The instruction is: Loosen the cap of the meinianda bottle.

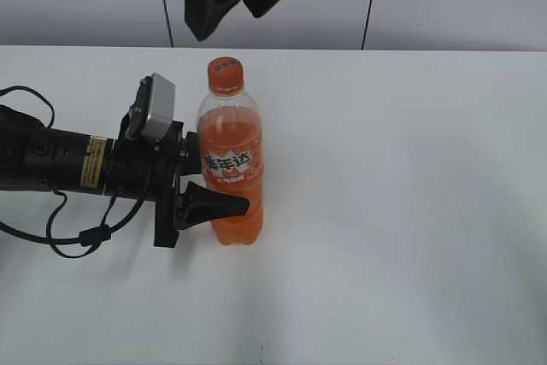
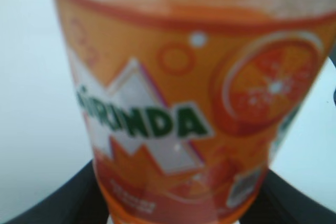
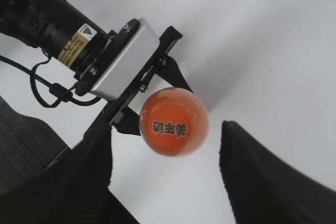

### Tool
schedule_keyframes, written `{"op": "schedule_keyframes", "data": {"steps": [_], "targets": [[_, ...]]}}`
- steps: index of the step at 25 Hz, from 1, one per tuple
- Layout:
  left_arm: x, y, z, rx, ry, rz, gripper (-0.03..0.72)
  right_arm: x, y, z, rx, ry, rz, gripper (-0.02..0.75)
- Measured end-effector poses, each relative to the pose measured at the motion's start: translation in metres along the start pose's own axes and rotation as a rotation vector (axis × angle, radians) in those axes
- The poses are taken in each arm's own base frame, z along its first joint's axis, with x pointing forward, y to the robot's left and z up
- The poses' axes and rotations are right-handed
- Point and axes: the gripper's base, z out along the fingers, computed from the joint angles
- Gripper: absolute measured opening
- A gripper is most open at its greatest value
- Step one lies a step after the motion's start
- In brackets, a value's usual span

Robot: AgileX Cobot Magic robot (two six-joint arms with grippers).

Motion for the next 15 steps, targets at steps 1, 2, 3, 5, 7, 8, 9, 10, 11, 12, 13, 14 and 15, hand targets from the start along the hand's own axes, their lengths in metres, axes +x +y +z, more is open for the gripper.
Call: {"op": "schedule_keyframes", "data": {"steps": [1, 2, 3, 5, 7, 8, 9, 10, 11, 12, 13, 14, 15], "targets": [[0.000, 0.000, 0.000, 0.000, 0.000, 0.000, 0.410, 0.000, -0.001, 0.003, 0.004, 0.006, -0.001, 0.481], [0.000, 0.000, 0.000, 0.001, 0.000, 0.000, 0.410, 0.000, -0.001, 0.006, 0.009, 0.011, -0.001, 0.481], [0.000, 0.000, 0.000, 0.001, 0.000, 0.000, 0.410, -0.001, -0.002, 0.008, 0.012, 0.017, 0.000, 0.481], [0.000, 0.000, 0.000, 0.001, 0.000, 0.000, 0.410, -0.001, -0.003, 0.016, 0.013, 0.032, 0.012, 0.481], [0.000, 0.000, 0.000, 0.001, 0.000, 0.000, 0.410, -0.001, -0.003, 0.021, 0.014, 0.043, 0.019, 0.481], [0.000, 0.000, 0.000, 0.001, -0.001, 0.000, 0.410, -0.001, -0.004, 0.022, 0.015, 0.045, 0.020, 0.481], [0.000, 0.000, 0.000, 0.001, -0.001, 0.000, 0.410, -0.001, -0.004, 0.022, 0.017, 0.046, 0.021, 0.481], [0.000, 0.000, 0.000, 0.001, -0.001, 0.000, 0.410, -0.001, -0.004, 0.022, 0.019, 0.046, 0.021, 0.481], [0.000, 0.000, 0.000, 0.001, -0.001, 0.000, 0.410, -0.001, -0.004, 0.022, 0.024, 0.046, 0.023, 0.481], [0.000, 0.000, 0.000, 0.001, -0.001, 0.000, 0.410, -0.001, -0.005, 0.022, 0.030, 0.047, 0.028, 0.481], [0.000, 0.000, 0.000, 0.002, -0.001, 0.001, 0.410, -0.001, -0.005, 0.022, 0.036, 0.047, 0.030, 0.481], [0.000, 0.000, 0.000, 0.002, -0.001, 0.001, 0.410, -0.001, -0.006, 0.022, 0.039, 0.047, 0.033, 0.481], [0.000, 0.000, 0.000, 0.002, -0.001, 0.001, 0.410, -0.001, -0.006, 0.022, 0.040, 0.047, 0.038, 0.481]]}}
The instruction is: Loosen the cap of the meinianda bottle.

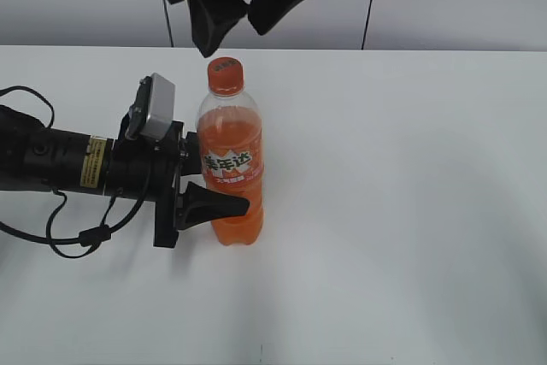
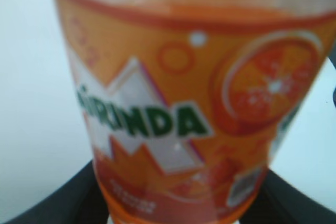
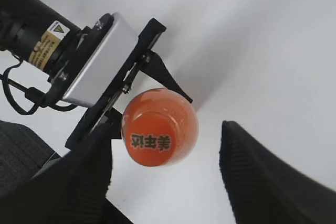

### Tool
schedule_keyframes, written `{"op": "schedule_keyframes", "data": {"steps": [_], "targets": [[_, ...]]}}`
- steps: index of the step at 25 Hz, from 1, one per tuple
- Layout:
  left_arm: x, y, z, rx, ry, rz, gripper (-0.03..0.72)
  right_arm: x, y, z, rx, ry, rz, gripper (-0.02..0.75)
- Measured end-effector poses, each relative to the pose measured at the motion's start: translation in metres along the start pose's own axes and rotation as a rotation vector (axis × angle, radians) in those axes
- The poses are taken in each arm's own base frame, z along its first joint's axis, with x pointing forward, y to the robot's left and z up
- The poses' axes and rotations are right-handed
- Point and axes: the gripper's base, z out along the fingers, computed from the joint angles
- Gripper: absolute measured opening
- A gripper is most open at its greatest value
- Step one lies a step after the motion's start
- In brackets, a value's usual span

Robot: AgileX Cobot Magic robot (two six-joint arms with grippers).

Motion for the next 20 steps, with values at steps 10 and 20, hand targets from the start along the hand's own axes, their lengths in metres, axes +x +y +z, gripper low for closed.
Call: {"op": "schedule_keyframes", "data": {"steps": [10, 20], "targets": [[0.000, 0.000, 0.000, 0.000, 0.000, 0.000, 0.410, 0.000, 0.001, 0.005, -0.014, 0.011, 0.033, 0.481], [0.000, 0.000, 0.000, 0.001, 0.000, 0.001, 0.410, 0.003, 0.000, 0.018, -0.012, 0.048, 0.035, 0.481]]}}
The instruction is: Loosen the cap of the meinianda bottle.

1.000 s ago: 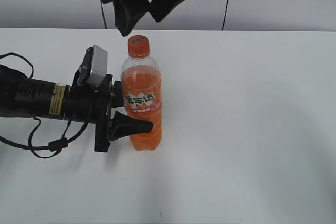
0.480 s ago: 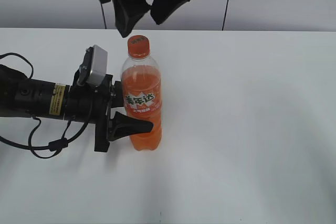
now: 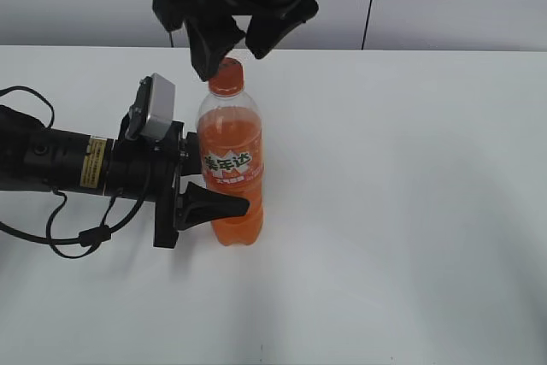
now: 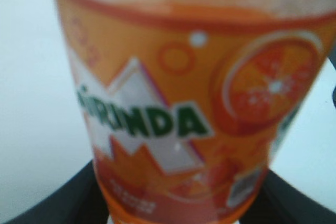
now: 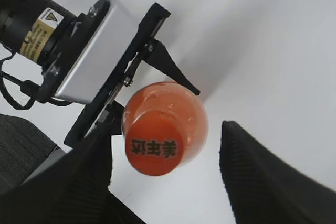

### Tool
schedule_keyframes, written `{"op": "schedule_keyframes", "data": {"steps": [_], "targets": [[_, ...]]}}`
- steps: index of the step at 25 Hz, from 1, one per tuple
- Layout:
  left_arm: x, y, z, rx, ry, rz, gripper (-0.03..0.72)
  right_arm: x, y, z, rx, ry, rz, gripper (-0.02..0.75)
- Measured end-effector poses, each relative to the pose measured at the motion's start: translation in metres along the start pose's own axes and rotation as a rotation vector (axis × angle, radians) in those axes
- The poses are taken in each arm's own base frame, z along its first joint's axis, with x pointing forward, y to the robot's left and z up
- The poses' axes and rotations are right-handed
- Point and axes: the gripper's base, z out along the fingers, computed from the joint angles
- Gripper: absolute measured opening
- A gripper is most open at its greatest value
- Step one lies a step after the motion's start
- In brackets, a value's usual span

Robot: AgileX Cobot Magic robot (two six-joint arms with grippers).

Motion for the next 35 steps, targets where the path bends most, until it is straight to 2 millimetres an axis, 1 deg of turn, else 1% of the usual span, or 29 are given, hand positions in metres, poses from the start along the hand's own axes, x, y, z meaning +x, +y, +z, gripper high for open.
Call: {"op": "schedule_keyframes", "data": {"steps": [7, 13, 19, 21, 25, 27, 35], "targets": [[-0.0001, 0.0000, 0.0000, 0.000, -0.001, 0.000, 0.410, 0.0003, 0.0019, 0.0010, -0.022, 0.004, 0.008, 0.481], [-0.0002, -0.0005, 0.0000, 0.006, -0.002, 0.002, 0.410, 0.0000, 0.0018, 0.0077, -0.025, 0.019, 0.011, 0.481], [-0.0002, -0.0006, 0.0000, 0.007, -0.003, 0.002, 0.410, 0.0000, 0.0014, 0.0087, -0.021, 0.021, 0.010, 0.477], [-0.0002, -0.0006, 0.0000, 0.007, -0.003, 0.002, 0.410, 0.0000, 0.0014, 0.0087, -0.021, 0.021, 0.010, 0.461], [-0.0002, -0.0007, 0.0000, 0.008, -0.002, 0.003, 0.410, 0.0000, 0.0014, 0.0087, -0.021, 0.021, 0.010, 0.393], [-0.0002, -0.0007, 0.0000, 0.008, -0.002, 0.003, 0.410, 0.0000, 0.0014, 0.0087, -0.021, 0.021, 0.010, 0.370], [-0.0002, -0.0009, 0.0000, 0.010, -0.002, 0.004, 0.410, 0.0000, 0.0017, 0.0087, -0.025, 0.021, 0.011, 0.356]]}}
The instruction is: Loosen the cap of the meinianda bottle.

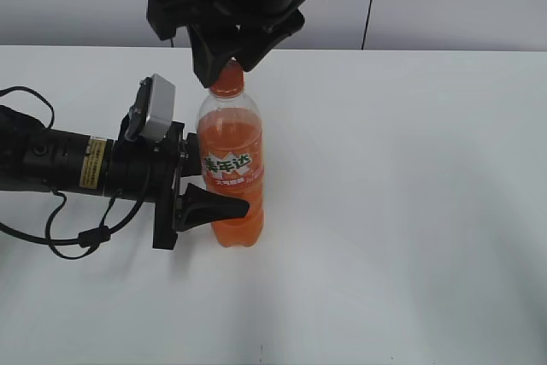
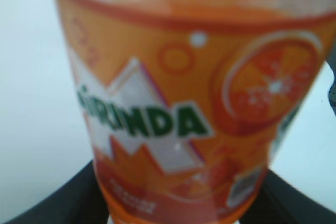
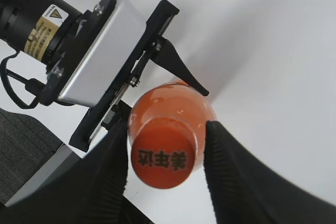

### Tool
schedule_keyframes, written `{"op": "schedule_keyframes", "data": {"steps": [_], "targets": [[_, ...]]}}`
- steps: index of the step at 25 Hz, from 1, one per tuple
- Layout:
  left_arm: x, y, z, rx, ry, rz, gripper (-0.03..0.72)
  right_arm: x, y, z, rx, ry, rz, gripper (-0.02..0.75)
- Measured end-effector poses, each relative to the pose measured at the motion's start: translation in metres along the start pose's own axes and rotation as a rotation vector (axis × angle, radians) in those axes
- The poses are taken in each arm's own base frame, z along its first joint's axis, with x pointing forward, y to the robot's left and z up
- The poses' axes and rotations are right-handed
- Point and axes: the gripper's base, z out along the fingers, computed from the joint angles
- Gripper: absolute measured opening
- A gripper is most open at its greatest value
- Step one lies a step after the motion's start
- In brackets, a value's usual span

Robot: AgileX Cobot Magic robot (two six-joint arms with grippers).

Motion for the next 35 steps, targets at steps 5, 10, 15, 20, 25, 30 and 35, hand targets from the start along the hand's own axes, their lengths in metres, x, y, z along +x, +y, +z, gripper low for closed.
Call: {"op": "schedule_keyframes", "data": {"steps": [5, 10, 15, 20, 25, 30, 35], "targets": [[-0.0001, 0.0000, 0.0000, 0.000, -0.001, 0.000, 0.410, 0.0000, 0.0002, 0.0000, -0.002, 0.000, -0.012, 0.294], [-0.0001, 0.0000, 0.0000, 0.000, -0.001, 0.000, 0.410, 0.0000, 0.0003, 0.0000, -0.003, 0.000, -0.026, 0.272], [-0.0001, 0.0000, 0.0000, 0.000, -0.001, 0.000, 0.410, 0.0000, 0.0004, 0.0000, -0.004, 0.000, -0.098, 0.272], [-0.0001, -0.0002, 0.0000, 0.002, -0.001, 0.003, 0.410, -0.0001, 0.0013, 0.0000, -0.014, -0.003, -0.333, 0.272], [-0.0001, -0.0002, 0.0000, 0.002, -0.001, 0.003, 0.410, 0.0000, 0.0016, 0.0000, -0.017, -0.006, -0.610, 0.272], [-0.0001, 0.0000, 0.0000, 0.000, -0.001, 0.002, 0.410, -0.0001, 0.0010, 0.0000, -0.010, -0.005, -0.857, 0.272], [-0.0001, 0.0002, 0.0000, -0.002, -0.002, 0.001, 0.410, 0.0000, 0.0008, -0.0005, -0.007, -0.005, -1.058, 0.272]]}}
